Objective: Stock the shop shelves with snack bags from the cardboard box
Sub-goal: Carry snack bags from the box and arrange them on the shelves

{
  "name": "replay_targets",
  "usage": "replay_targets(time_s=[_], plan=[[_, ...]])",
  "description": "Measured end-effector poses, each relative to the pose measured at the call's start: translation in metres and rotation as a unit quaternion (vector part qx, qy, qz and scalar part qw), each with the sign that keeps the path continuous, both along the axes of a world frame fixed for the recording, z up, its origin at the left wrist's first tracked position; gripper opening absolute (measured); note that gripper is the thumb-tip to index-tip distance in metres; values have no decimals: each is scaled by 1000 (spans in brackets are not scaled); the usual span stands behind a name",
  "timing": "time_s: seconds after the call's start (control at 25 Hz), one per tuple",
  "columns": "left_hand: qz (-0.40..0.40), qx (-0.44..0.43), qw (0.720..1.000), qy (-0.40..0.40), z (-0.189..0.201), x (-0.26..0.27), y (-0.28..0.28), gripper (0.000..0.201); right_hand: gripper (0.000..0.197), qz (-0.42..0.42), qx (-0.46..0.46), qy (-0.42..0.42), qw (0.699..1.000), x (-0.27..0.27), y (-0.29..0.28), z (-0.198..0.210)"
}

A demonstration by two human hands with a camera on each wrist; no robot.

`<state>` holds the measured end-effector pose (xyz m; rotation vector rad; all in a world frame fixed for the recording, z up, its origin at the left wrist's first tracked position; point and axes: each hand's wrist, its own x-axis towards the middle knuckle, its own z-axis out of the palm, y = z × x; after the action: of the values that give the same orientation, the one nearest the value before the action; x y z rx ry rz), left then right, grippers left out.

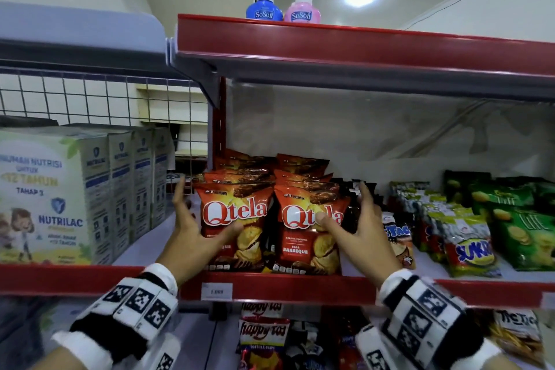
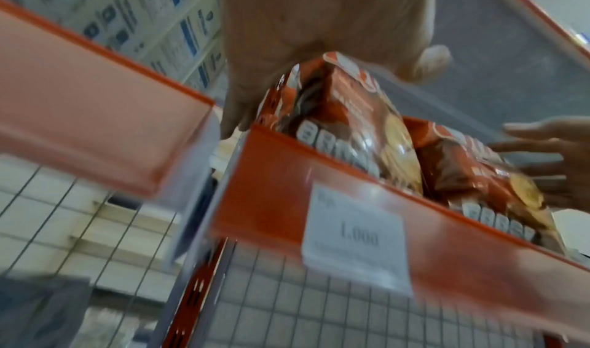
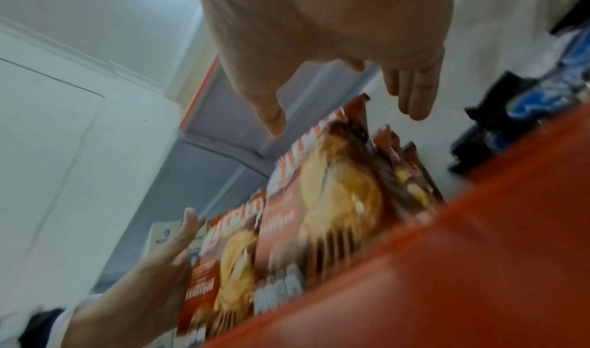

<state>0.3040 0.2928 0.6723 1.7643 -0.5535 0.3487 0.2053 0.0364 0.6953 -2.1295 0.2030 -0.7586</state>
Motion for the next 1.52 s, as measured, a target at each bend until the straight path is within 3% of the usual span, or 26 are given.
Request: replay_targets(time_s=[0.12, 0.24, 0.32, 0.44, 0.56, 0.84, 1.0, 1.2, 1.32, 1.44, 1.52], plan=[[66, 43, 997, -22, 47, 9, 15, 90, 72, 16, -129, 27, 991, 2, -34, 61], [141, 180, 972, -62, 108, 21, 22, 45, 42, 42, -271, 91, 957, 22, -64, 119], [147, 282, 943, -101, 140, 27, 13, 26, 31, 52, -353, 125, 926, 43, -76, 143], [100, 462, 868, -153, 166, 37, -23, 25, 21, 75, -403, 170, 896, 78, -84, 155], [15, 578, 802, -151, 173, 57, -73, 29, 20, 120, -395, 213, 886, 110, -82, 150], [-92, 657, 741, -102, 175, 108, -145, 35, 33, 179, -375, 313, 854, 152, -70, 125], [-119, 650, 749, -44, 160, 131, -148, 37, 33, 174, -361, 303, 865, 158, -72, 115], [-94, 638, 760, -83, 157, 137, -144, 26, 32, 157, -403, 283, 856, 161, -80, 104], [-113, 621, 774, -43, 151, 134, -148, 27, 23, 159, -357, 265, 882, 158, -85, 111], [-126, 625, 769, -46, 149, 130, -151, 34, 20, 140, -324, 204, 913, 163, -87, 126], [-117, 631, 764, -69, 149, 127, -153, 38, 32, 106, -379, 222, 892, 170, -84, 126]])
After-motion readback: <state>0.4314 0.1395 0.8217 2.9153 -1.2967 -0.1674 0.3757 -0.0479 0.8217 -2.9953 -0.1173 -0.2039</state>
